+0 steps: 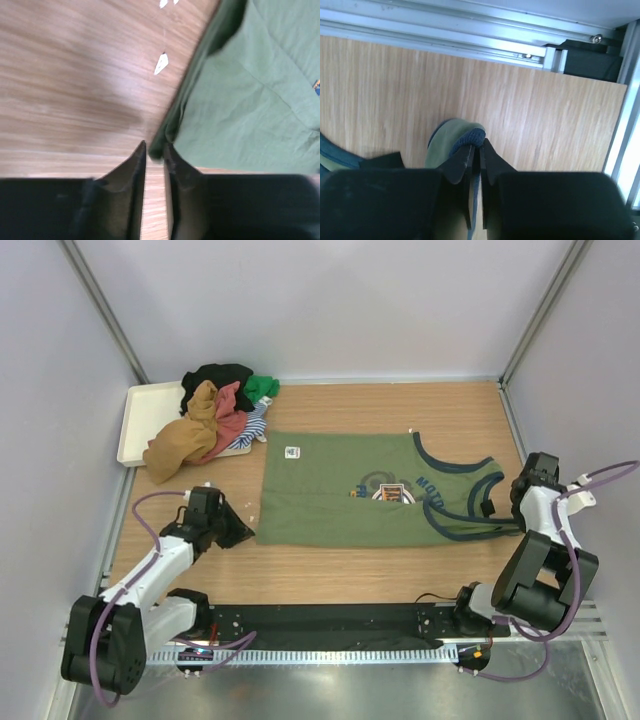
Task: Fold and stack the tank tops
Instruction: Fold the tank top
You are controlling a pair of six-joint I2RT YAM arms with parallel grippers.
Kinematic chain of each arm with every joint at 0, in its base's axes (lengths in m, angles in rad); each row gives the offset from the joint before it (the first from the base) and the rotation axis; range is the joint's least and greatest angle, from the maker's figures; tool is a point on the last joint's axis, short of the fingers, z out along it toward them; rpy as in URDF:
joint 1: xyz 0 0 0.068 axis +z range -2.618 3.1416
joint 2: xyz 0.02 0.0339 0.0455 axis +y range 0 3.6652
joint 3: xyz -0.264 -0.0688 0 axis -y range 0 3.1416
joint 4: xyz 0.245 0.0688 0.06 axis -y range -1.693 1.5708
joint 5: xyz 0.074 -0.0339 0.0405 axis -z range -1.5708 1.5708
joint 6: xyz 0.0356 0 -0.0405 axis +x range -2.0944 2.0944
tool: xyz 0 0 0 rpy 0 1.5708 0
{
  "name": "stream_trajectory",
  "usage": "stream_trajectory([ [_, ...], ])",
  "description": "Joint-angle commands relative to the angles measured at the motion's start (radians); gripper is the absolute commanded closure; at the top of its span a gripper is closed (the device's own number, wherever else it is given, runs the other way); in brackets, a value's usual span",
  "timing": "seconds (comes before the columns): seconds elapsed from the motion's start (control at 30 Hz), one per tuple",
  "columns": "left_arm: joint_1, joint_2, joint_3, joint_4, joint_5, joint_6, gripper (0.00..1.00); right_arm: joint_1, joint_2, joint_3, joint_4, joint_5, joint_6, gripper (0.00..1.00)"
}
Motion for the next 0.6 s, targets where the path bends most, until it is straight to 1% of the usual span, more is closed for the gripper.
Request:
stream_trajectory([
  [0.0, -0.014, -0.035, -0.013, -0.041, -0.024, -0.013, 0.76, -0.021, -0.030, 0.035, 0.003, 0.073, 0.010, 0.86],
  [0.03, -0.017, -0.037, -0.011, -0.049, -0.022, -0.012, 0.68, -0.022, -0.032, 0.033, 0.004, 0.075, 0.010, 0.79],
  [0.07, -0.019, -0.041, -0.008, -0.058, -0.025, -0.007, 0.59, -0.023, -0.032, 0.033, 0.003, 0.072, 0.009, 0.69],
  [0.1, -0.020, -0.042, 0.004, -0.066, -0.040, -0.001, 0.43, -0.022, -0.036, 0.032, 0.014, 0.051, -0.005, 0.34],
  [0.13, -0.020, -0.042, 0.015, -0.091, -0.056, 0.007, 0.39, -0.022, -0.044, 0.021, 0.036, 0.020, -0.026, 0.29],
  [0.17, -0.020, -0.037, 0.048, -0.110, -0.072, 0.023, 0.35, -0.022, -0.067, 0.015, 0.053, -0.003, -0.035, 0.28],
  [0.2, -0.020, -0.032, 0.065, -0.121, -0.109, 0.033, 0.34, -0.022, -0.081, 0.010, 0.072, -0.025, -0.040, 0.27],
  [0.27, -0.019, -0.008, 0.102, -0.141, -0.131, 0.039, 0.32, -0.022, -0.137, 0.016, 0.087, -0.046, -0.075, 0.27],
  [0.3, -0.019, 0.004, 0.143, -0.138, -0.137, 0.043, 0.32, -0.022, -0.160, 0.019, 0.127, -0.080, -0.094, 0.27],
  [0.37, -0.019, 0.049, 0.189, -0.100, -0.136, 0.044, 0.33, -0.020, -0.221, 0.016, 0.199, -0.282, -0.166, 0.28],
  [0.4, -0.017, 0.107, 0.250, -0.072, -0.129, 0.054, 0.34, -0.015, -0.232, 0.015, 0.268, -0.348, -0.180, 0.29],
  [0.43, -0.016, 0.147, 0.289, -0.067, -0.119, 0.063, 0.34, -0.008, -0.236, 0.018, 0.297, -0.459, -0.203, 0.29],
  [0.47, -0.014, 0.211, 0.373, -0.064, -0.111, 0.073, 0.35, 0.004, -0.223, 0.028, 0.314, -0.483, -0.204, 0.29],
  [0.5, -0.017, 0.243, 0.412, -0.049, -0.090, 0.109, 0.35, 0.033, -0.204, 0.065, 0.314, -0.496, -0.207, 0.29],
  [0.53, -0.017, 0.267, 0.471, -0.035, -0.076, 0.117, 0.35, 0.047, -0.144, 0.085, 0.320, -0.578, -0.227, 0.28],
  [0.57, -0.016, 0.287, 0.496, -0.017, -0.060, 0.129, 0.34, 0.063, -0.104, 0.107, 0.336, -0.611, -0.235, 0.30],
])
